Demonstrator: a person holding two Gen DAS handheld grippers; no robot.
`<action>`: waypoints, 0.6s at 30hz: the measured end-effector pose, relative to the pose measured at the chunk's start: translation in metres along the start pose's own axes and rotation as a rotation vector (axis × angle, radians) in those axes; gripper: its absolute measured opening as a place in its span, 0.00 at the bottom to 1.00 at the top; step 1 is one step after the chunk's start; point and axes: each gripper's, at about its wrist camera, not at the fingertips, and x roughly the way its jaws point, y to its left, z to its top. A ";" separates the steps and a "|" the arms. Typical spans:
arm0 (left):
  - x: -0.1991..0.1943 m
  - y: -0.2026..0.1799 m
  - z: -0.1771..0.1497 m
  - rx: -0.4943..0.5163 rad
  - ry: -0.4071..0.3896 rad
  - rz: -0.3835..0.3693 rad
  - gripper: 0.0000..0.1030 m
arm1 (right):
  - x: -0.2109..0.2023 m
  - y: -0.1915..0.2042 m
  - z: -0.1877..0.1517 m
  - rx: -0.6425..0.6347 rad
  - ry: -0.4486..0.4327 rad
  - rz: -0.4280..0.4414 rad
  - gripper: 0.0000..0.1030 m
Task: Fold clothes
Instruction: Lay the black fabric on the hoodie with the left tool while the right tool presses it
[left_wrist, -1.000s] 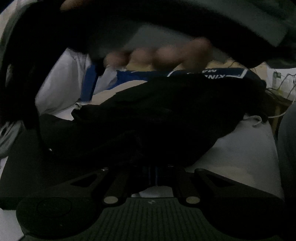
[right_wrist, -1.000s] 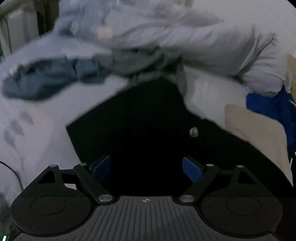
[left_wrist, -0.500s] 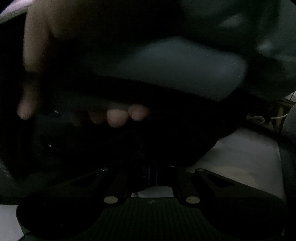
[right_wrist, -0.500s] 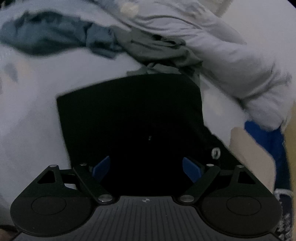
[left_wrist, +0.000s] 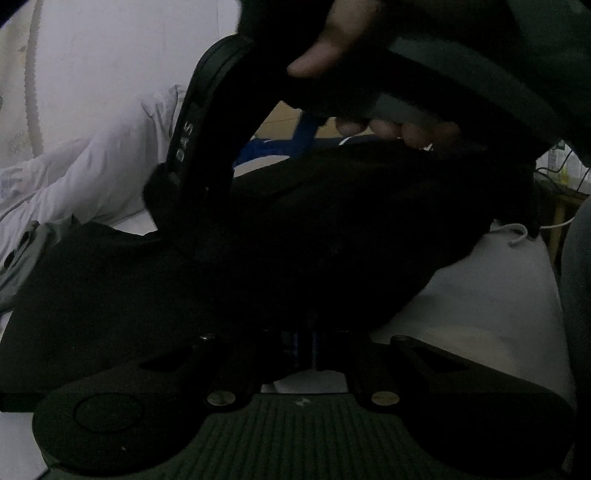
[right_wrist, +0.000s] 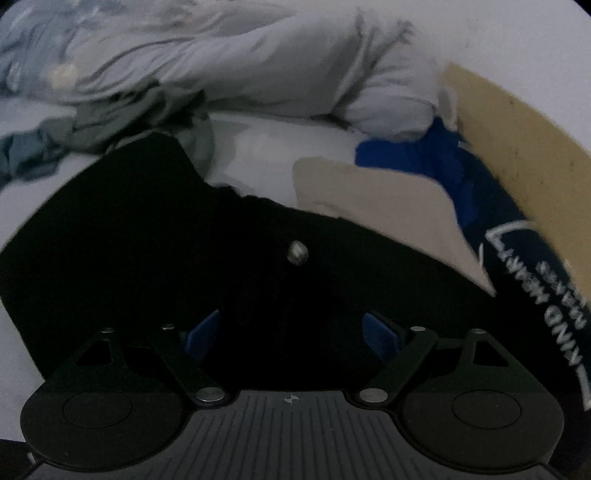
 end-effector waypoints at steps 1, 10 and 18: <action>-0.003 0.002 0.000 0.000 0.000 0.000 0.10 | 0.001 -0.007 -0.003 0.037 0.007 0.012 0.85; 0.003 -0.003 -0.004 0.000 -0.004 -0.001 0.10 | 0.004 -0.068 -0.027 0.352 0.056 0.098 0.85; -0.003 -0.001 -0.005 0.006 -0.038 0.008 0.10 | -0.006 -0.113 -0.053 0.532 0.031 0.140 0.86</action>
